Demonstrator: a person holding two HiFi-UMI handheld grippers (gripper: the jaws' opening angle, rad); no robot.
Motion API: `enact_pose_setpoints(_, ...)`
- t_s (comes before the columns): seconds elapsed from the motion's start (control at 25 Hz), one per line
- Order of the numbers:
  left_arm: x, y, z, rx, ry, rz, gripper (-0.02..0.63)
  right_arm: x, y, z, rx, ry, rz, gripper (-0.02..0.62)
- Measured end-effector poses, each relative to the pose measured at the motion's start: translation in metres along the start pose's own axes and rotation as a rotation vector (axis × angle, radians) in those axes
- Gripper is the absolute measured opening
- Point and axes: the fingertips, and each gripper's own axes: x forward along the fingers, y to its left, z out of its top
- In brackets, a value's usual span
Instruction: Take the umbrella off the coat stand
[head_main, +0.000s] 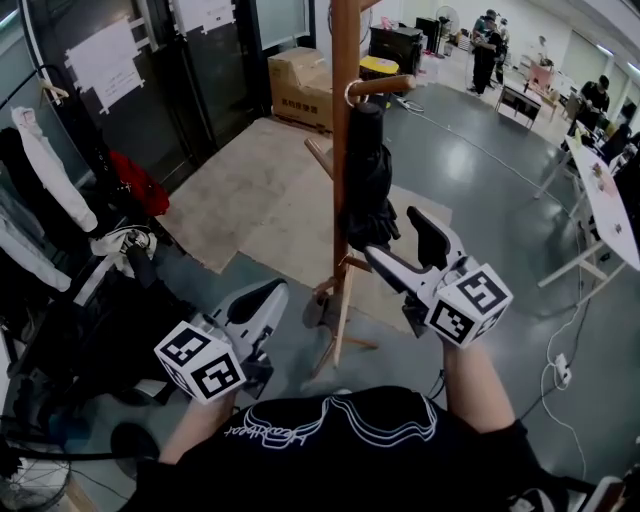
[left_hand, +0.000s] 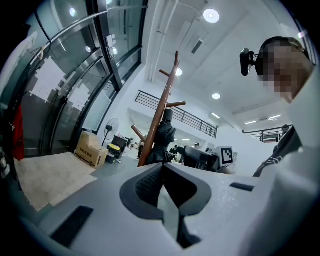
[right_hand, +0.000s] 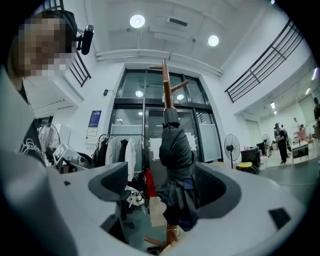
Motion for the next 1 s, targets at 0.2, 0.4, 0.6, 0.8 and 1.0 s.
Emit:
enact_pose_setpoints(0.2,0.003,0.012,0.006,0.001,-0.018,0.045,0.005,0.027,-0.017,-0.006,-0.028,0.037,0.01,0.413)
enact_pose_setpoints(0.4,0.0,0.026,0.006,-0.017,-0.035,0.09,0.005,0.05,-0.031,-0.016,-0.042,0.062,0.011,0.408)
enact_pose_setpoints(0.6,-0.004,0.041,0.006,-0.029,-0.049,0.126,0.005,0.067,-0.04,-0.024,-0.046,0.077,0.009,0.384)
enact_pose_setpoints(0.8,-0.009,0.05,0.012,-0.021,-0.076,0.149,0.006,0.076,-0.042,-0.031,-0.042,0.096,0.003,0.339)
enact_pose_setpoints(1.0,-0.007,0.051,0.016,-0.01,-0.09,0.145,0.005,0.079,-0.044,-0.034,-0.051,0.108,-0.009,0.3)
